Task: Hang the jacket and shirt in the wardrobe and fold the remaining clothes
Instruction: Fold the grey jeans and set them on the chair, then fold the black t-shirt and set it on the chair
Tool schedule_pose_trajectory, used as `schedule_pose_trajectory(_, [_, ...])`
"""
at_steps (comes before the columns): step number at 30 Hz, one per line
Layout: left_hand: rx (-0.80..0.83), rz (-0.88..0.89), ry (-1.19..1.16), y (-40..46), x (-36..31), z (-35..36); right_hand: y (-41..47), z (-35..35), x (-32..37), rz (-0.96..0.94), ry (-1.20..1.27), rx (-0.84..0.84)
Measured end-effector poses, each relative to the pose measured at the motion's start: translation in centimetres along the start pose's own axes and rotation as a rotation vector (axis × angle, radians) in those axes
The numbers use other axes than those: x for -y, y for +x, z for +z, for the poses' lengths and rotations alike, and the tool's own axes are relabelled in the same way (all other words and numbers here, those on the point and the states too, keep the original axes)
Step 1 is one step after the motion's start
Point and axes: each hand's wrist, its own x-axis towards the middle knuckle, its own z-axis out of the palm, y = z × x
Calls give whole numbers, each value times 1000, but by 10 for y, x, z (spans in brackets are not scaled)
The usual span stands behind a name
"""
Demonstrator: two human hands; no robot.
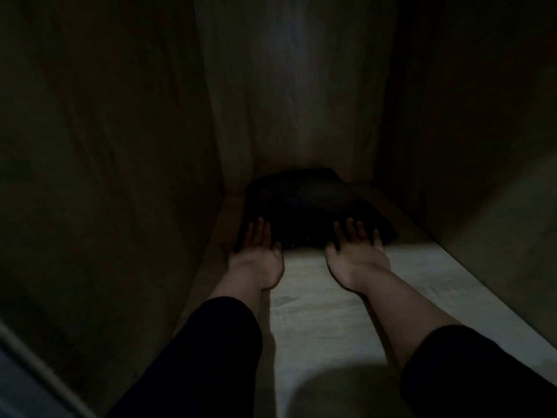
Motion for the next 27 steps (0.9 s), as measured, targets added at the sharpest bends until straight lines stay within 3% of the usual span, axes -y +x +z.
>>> schedule_pose_trajectory(6, [102, 20, 130, -50, -7, -33, -34, -36, -5, -17, -98, 70])
schedule_pose_trajectory(13, [62, 50, 176, -134, -38, -115, -104, -135, 19, -28, -72, 55])
schedule_pose_trajectory(20, [238, -3, 80, -252, -51, -200, -207, -235, 38, 29, -50, 277])
schedule_pose_trajectory(27, [134, -75, 48, -354, -51, -252, -291, -284, 70, -71, -10, 284])
